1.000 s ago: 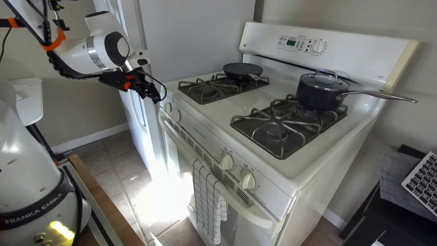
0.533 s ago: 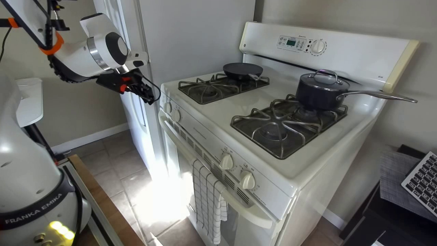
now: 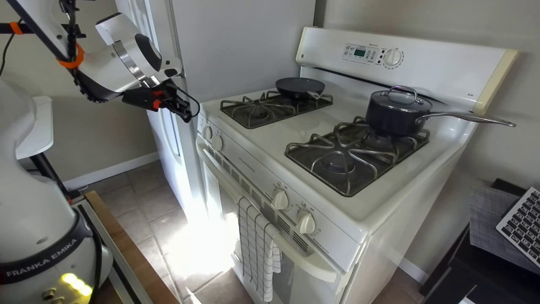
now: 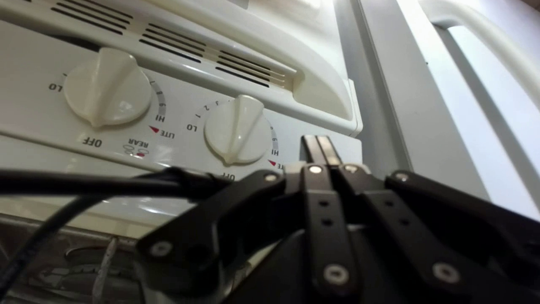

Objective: Flip the switch on the bottom left side of the stove

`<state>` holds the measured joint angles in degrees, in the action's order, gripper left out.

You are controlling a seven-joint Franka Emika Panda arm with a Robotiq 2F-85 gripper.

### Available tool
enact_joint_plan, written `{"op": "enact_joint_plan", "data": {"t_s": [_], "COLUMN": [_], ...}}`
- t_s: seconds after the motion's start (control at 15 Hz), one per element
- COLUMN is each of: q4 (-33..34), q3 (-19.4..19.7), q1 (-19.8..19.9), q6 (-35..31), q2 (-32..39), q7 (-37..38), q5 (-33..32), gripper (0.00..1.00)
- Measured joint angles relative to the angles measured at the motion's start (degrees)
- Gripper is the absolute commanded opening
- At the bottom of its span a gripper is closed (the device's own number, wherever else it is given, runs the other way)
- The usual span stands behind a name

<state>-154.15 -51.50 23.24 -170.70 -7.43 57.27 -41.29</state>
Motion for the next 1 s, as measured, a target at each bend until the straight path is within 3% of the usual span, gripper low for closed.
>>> {"op": "enact_joint_plan", "data": {"t_s": [0.27,1.0], "q4": [0.6,0.7], "q3": [-2.7,-2.9], "q1": [2.8,3.6], "q6": [0.1,0.1], "q2": [0.6,1.1], "q7": [0.2,-0.5], "q5": [-1.5,-1.7], "gripper": [0.01,0.00]}}
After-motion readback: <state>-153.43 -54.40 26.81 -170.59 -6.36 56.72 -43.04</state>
